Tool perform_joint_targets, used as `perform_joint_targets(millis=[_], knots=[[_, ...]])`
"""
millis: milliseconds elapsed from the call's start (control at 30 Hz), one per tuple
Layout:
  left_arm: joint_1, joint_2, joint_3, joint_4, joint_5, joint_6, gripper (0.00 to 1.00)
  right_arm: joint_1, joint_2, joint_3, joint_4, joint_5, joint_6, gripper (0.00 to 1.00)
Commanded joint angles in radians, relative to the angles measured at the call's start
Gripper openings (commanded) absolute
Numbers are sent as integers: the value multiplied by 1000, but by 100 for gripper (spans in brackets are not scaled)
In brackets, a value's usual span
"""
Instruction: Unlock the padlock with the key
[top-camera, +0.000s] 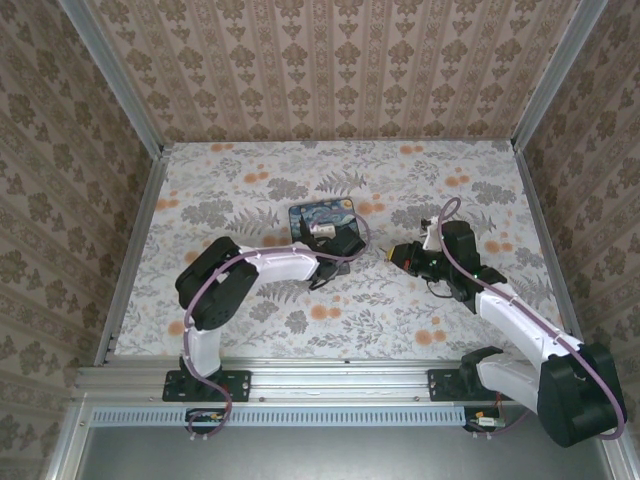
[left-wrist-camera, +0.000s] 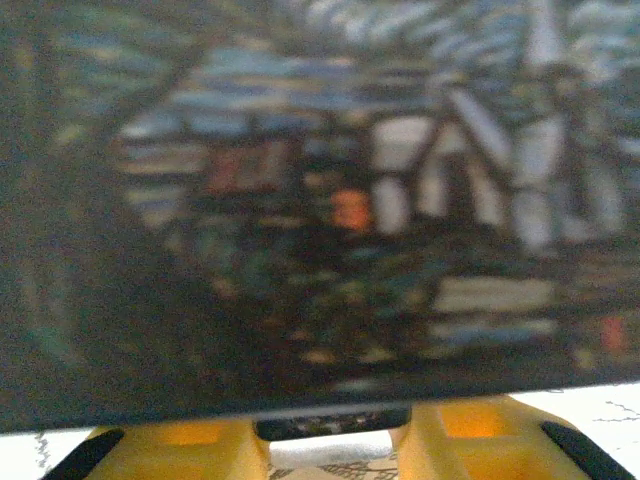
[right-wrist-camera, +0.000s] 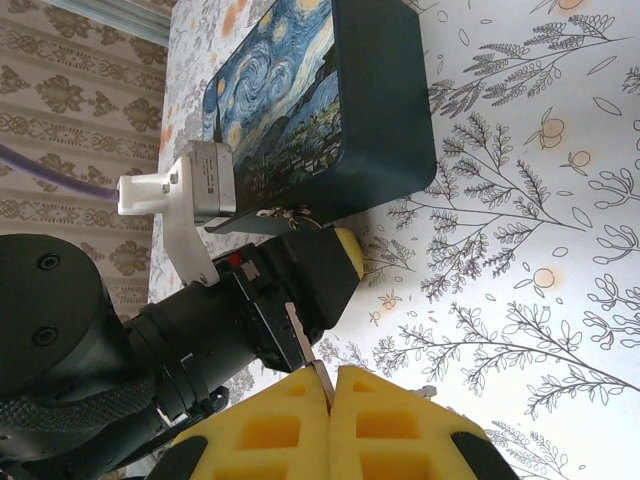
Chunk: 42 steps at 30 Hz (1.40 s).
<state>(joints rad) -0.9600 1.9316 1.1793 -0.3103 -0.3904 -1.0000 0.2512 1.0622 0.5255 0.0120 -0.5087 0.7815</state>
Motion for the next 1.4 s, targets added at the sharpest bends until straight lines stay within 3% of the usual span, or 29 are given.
perform_joint_targets(millis=[0, 133, 200, 433, 533, 767, 1067, 1233, 1367], knots=[[8, 19, 23, -30, -14, 2, 29, -4, -8, -13, 18, -26, 5, 0], [6, -14, 31, -85, -7, 11, 28, -5, -19, -8, -6, -19, -12, 0], [12, -41, 56, -161, 47, 1, 28, -4, -19, 10, -44, -12, -31, 0], [26, -169, 221, -574, 227, 38, 24, -6, -38, 133, -241, 15, -126, 0], [59, -201, 281, -724, 337, 21, 24, -6, -57, 154, -267, -1, -128, 0], [132, -203, 397, -896, 607, -38, 23, -4, -135, 156, -306, -39, -108, 0], [200, -111, 488, -980, 837, -164, 23, 1, -190, 144, -380, -90, -98, 0], [225, -54, 524, -981, 867, -182, 23, 5, -173, 158, -374, -102, -99, 0], [246, -12, 587, -993, 874, -163, 42, 20, -140, 179, -366, -114, -103, 0]])
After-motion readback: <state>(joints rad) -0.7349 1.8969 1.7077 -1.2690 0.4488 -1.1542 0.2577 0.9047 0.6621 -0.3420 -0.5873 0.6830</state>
